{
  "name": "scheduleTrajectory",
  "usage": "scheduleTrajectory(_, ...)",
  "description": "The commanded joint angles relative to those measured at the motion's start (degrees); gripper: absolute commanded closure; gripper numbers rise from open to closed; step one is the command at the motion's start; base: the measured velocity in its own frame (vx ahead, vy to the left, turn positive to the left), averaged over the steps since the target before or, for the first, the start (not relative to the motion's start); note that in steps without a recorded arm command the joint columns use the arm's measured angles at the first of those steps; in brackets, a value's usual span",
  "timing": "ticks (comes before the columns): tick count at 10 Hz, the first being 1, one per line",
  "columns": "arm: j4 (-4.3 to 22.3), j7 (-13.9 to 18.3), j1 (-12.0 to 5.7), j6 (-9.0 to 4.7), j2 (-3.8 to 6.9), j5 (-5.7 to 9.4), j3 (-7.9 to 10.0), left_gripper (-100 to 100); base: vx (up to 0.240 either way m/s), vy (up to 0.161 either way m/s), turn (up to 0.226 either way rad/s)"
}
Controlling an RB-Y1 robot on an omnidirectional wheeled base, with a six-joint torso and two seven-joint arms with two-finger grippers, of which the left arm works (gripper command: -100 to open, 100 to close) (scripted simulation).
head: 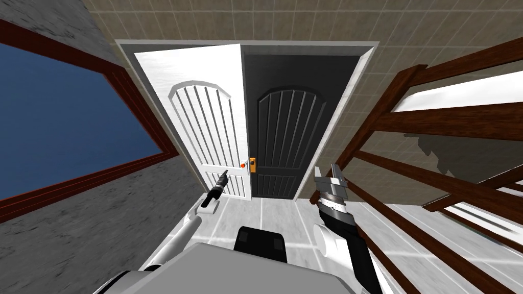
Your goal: Pull the door open
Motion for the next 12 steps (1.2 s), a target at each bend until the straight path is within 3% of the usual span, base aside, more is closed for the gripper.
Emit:
scheduleTrajectory(1, -0.11, -0.09, -0.49, 0.03, -0.31, -0.05, -0.15, -100, 0.217, -0.012, -0.075)
scheduleTrajectory(5, -0.93, -0.22, -2.72, -0.30, -1.84, -0.41, -1.87, -100, 0.204, -0.079, -0.134)
scheduleTrajectory(6, -0.51, -0.07, -2.50, -0.45, -1.46, -0.32, -1.61, -100, 0.085, -0.059, -0.018)
scheduleTrajectory(7, -0.51, -0.07, -2.50, -0.45, -1.46, -0.32, -1.61, 100, -0.008, 0.008, 0.022)
scheduleTrajectory(12, -0.51, -0.07, -2.50, -0.45, -1.46, -0.32, -1.61, 100, -0.017, 0.008, -0.008)
